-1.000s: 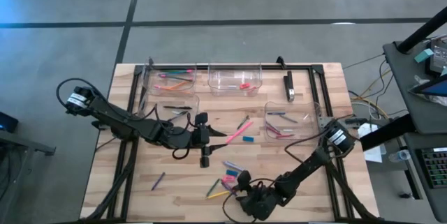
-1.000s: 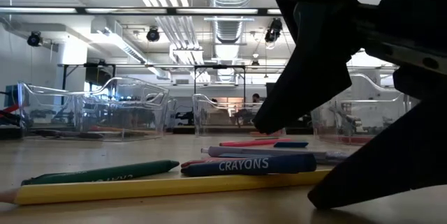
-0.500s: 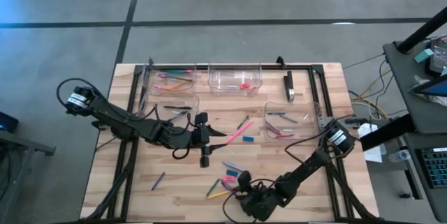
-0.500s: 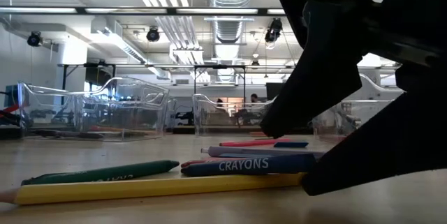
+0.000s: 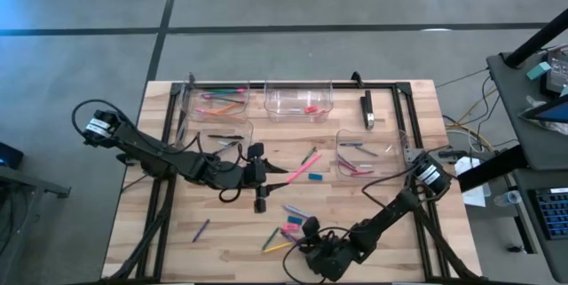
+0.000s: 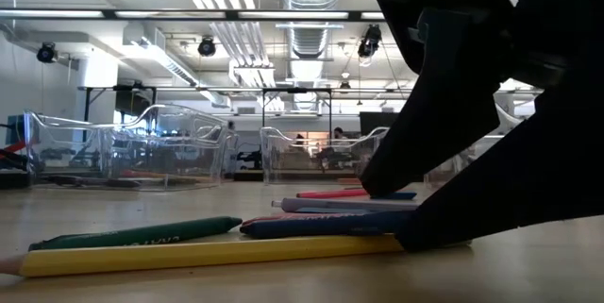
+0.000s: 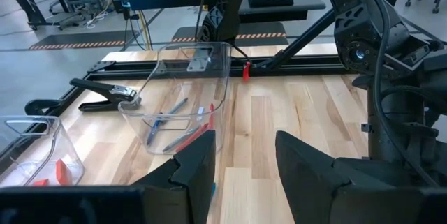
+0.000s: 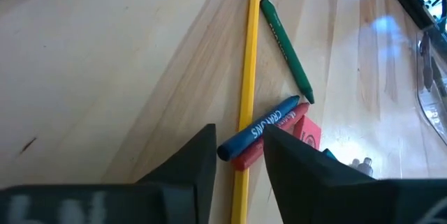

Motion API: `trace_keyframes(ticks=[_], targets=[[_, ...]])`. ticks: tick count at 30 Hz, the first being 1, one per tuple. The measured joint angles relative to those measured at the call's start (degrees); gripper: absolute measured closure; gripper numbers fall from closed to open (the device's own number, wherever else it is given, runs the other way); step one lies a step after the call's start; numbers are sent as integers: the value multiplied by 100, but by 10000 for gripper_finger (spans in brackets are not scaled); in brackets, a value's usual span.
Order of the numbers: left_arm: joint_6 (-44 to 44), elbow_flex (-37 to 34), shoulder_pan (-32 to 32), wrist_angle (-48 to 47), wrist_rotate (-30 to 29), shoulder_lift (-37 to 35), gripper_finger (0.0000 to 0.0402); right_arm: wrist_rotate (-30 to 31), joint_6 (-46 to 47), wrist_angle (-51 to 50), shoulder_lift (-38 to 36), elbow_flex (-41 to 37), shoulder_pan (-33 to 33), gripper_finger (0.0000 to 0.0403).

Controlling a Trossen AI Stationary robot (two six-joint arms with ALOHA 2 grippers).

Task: Sort crayons/erasers/pens/pencils in bins
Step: Put the blue crayon into the bottom right transparent bin

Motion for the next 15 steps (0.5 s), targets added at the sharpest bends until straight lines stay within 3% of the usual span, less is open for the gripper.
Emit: trace_keyframes(ticks=[15], targets=[[1, 0, 7, 37, 0, 2, 268, -52, 308, -272, 0, 0, -39, 296]])
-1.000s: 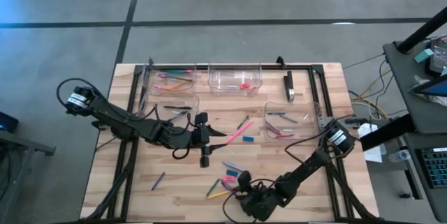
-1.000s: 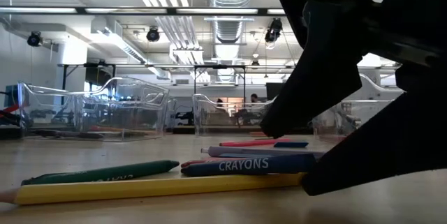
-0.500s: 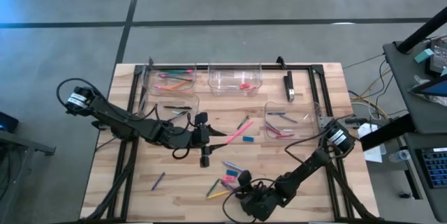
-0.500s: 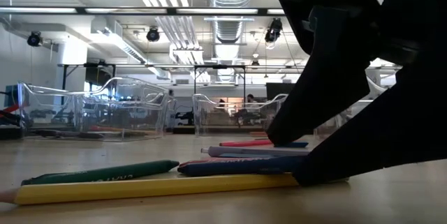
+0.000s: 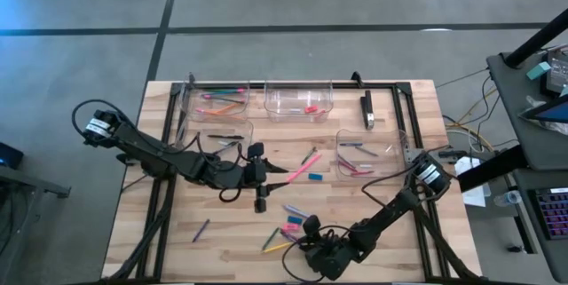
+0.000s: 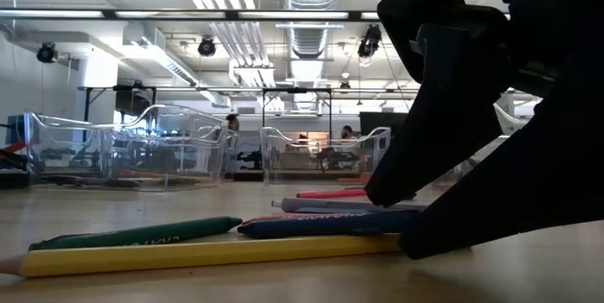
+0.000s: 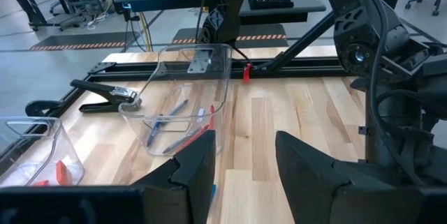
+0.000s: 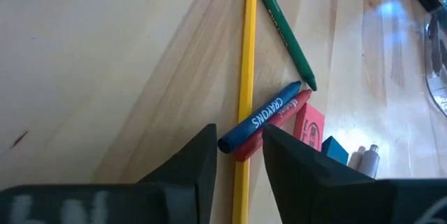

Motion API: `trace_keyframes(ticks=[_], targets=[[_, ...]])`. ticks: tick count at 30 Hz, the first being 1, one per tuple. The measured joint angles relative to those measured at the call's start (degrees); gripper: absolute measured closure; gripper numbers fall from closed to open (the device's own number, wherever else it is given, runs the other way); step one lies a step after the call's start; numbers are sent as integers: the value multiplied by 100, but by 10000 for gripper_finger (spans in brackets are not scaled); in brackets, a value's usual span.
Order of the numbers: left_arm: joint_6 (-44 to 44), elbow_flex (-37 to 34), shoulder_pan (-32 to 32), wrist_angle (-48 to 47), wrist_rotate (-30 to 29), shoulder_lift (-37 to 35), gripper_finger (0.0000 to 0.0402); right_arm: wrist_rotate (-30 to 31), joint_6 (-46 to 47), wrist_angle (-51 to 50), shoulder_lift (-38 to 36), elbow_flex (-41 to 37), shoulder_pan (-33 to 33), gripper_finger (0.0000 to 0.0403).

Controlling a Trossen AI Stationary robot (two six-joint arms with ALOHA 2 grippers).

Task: Sort crayons/erasers/pens/pencils in bins
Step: Put the blue crayon into the bottom right transparent bin

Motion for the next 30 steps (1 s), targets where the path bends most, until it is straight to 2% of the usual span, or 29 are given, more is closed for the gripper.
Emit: trace_keyframes(ticks=[16, 25, 30], targets=[[1, -4, 0, -2, 0, 0, 268, -20, 106, -86, 0, -7, -39, 298], [1, -4, 0, -2, 0, 0, 268, 4, 151, -115, 0, -7, -46, 352], [1, -4, 0, -2, 0, 0, 268, 10, 127, -114, 0, -7, -46, 366]])
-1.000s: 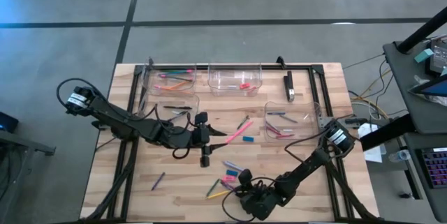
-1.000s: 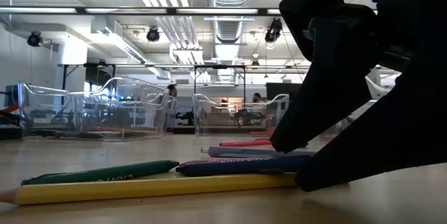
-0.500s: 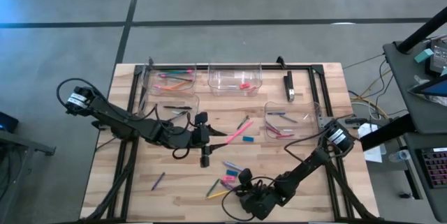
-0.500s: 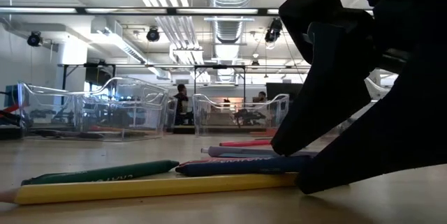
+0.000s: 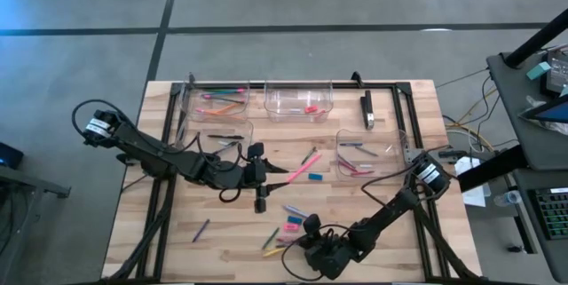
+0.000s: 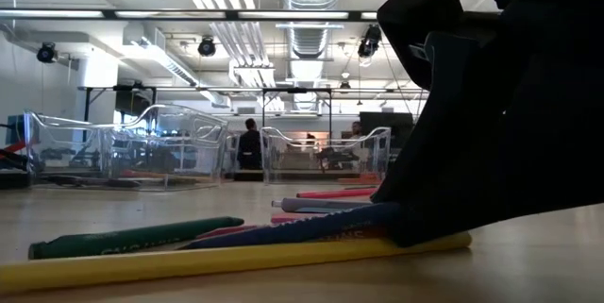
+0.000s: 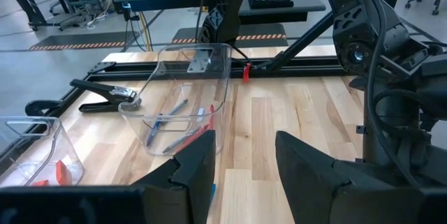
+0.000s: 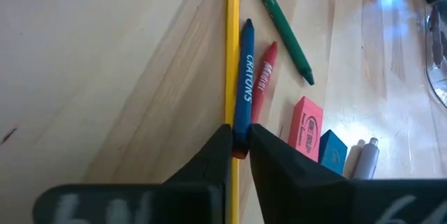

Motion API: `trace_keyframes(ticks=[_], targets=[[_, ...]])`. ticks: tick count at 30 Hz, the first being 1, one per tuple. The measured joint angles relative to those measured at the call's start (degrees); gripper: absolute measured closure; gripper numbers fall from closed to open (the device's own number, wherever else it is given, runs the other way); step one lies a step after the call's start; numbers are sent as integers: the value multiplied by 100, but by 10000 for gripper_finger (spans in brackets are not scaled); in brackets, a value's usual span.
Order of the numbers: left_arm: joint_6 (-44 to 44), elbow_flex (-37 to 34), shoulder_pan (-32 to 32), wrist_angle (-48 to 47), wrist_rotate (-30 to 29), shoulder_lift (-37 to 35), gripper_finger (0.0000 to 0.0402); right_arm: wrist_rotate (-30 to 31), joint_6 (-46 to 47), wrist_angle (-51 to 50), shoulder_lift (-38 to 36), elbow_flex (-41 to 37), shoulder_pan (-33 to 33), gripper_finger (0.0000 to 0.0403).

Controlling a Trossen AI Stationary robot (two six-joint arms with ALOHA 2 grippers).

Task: Sort crayons/erasers/pens/pencils in bins
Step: Put the blue crayon into the bottom right transparent bin

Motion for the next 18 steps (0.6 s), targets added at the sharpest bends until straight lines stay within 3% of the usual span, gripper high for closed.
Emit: trace_keyframes(ticks=[18], targets=[[0, -9, 0, -2, 0, 0, 268, 102, 186, -119, -476, 33, -15, 371]])
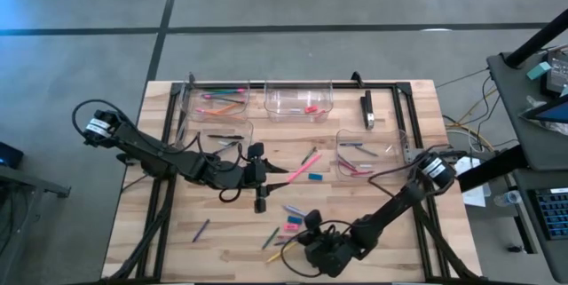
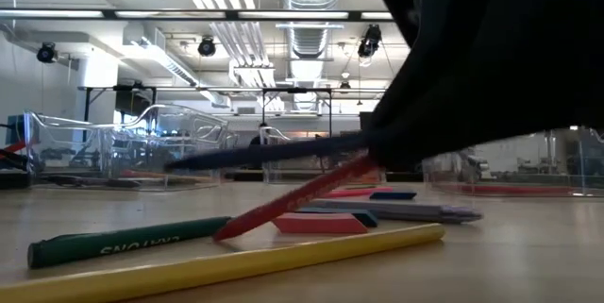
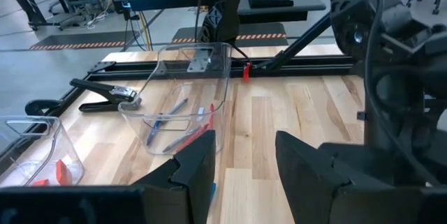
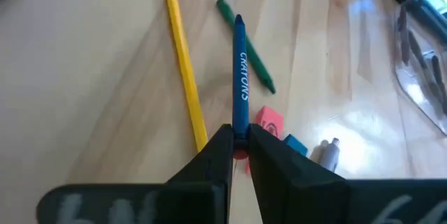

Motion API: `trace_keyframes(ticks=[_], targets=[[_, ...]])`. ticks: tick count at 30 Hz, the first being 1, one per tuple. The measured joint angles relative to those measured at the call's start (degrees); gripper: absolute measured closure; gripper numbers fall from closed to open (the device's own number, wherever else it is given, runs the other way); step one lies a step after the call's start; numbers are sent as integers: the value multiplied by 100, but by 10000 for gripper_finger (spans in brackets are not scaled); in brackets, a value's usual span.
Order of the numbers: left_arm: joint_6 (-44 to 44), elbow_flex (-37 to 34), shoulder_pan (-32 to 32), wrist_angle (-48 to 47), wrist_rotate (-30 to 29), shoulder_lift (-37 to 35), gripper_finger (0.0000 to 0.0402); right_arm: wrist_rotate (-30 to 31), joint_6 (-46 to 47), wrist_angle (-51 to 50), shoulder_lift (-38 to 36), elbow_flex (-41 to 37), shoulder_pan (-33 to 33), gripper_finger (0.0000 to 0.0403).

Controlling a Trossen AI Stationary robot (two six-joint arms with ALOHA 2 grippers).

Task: Sort crayons/erasers/pens/pencils in bins
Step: Put the blue crayon into the bottom right transparent bin

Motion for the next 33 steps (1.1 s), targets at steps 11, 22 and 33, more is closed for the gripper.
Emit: trace_keyframes(ticks=[11, 22, 33], targets=[[1, 0, 0, 0, 0, 0, 268, 865, 688, -813, -890, -370, 53, 371], [1, 0, 0, -1, 0, 0, 268, 1967, 1555, -821, -3052, -2053, 341, 372], [2, 0, 2, 2, 0, 0, 268, 2953, 2128, -830, -5237, -3678, 640, 372]])
